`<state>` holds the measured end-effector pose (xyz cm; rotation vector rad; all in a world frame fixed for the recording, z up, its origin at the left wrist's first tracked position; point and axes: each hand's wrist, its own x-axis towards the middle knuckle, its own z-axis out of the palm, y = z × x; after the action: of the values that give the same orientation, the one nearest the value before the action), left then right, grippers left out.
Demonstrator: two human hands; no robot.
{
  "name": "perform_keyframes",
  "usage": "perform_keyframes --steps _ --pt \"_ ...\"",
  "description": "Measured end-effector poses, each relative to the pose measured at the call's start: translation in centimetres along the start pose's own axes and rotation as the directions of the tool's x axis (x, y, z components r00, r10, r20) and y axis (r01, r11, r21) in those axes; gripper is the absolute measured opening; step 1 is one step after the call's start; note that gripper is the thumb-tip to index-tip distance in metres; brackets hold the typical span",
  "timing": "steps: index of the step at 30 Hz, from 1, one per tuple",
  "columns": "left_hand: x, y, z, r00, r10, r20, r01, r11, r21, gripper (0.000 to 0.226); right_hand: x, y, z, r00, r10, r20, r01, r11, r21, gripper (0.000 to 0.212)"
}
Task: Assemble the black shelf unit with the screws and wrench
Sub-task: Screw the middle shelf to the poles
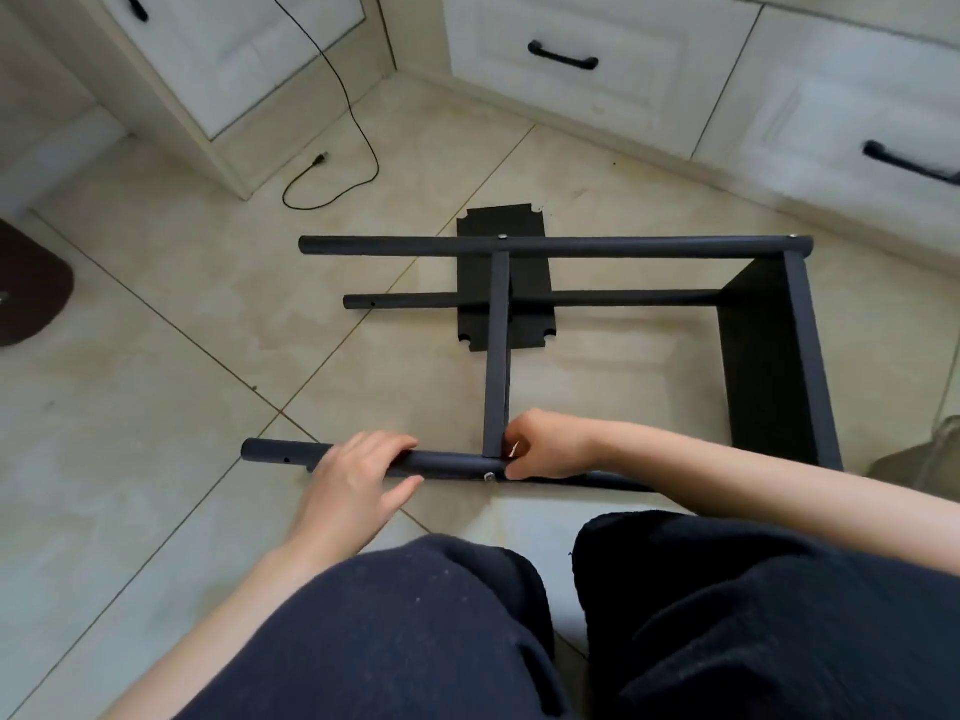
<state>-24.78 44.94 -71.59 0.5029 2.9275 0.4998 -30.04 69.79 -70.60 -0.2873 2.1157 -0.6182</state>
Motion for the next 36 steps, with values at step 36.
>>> perform_keyframes --steps 36 --pt "7.0 16.0 -15.4 0.633 -0.084 -0.769 -0.287 0.898 -0.334 0.094 -15.1 1.4 -3.7 0.510 -0.043 -0.859 0.463 0.855 0.233 0.021"
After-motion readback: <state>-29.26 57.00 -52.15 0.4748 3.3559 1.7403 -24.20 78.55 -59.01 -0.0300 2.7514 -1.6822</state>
